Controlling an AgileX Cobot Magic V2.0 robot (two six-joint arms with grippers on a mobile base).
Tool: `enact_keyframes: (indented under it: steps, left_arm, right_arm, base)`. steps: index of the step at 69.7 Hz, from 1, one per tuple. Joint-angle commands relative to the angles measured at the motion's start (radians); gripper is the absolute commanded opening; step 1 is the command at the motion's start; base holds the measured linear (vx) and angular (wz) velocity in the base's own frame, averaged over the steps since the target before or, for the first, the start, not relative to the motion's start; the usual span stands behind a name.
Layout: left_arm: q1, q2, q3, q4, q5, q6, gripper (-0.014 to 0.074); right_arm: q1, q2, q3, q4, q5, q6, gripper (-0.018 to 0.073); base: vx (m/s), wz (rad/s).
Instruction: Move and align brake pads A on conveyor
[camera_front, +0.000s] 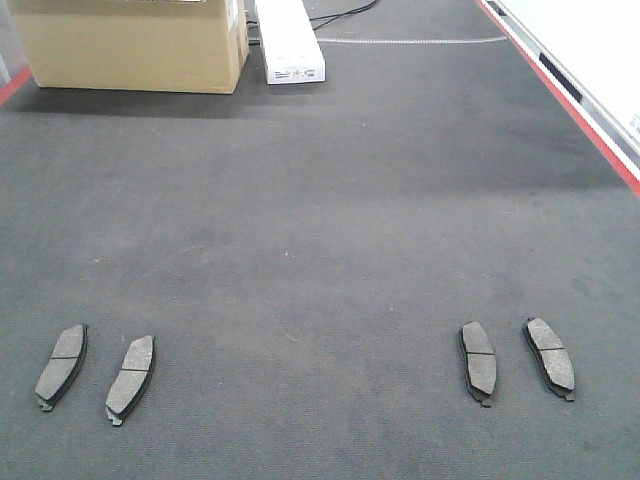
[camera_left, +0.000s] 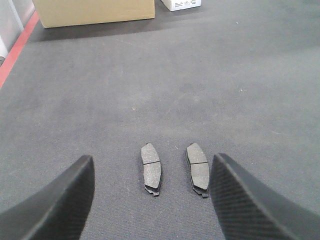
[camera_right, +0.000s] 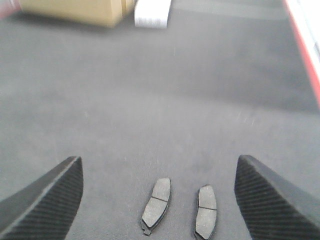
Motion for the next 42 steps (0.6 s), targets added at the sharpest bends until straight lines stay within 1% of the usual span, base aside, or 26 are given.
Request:
enact_keyframes:
  steps: [1,9,21,42]
  left_arm:
    - [0.002,0.016,-0.018,0.007,-0.063,-0.001,0.0459]
    - [0.002,0.016,-0.018,0.007,-0.063,-0.001,0.0459]
    - [0.002,0.016,-0.018,0.007,-0.063,-0.001,0.0459]
    - [0.002,0.016,-0.018,0.007,-0.063,-0.001,0.0459]
  right_arm:
    - [-0.004,-0.127,0.045,-0.007,-0.079,-0.010,0.0582]
    - [-0.004,-0.263,0.109,-0.007,-0.037,-0.010,0.0582]
    - [-0.004,-0.320,0.141,-0.007,0.084,-0.009,0.0548]
    - [-0.004,-0.319,0.141,-0.004,0.087,-0.009,0.0453]
  base:
    - [0.00,0.00]
    - [0.00,0.00]
    - [0.00,0.00]
    - [0.00,0.00]
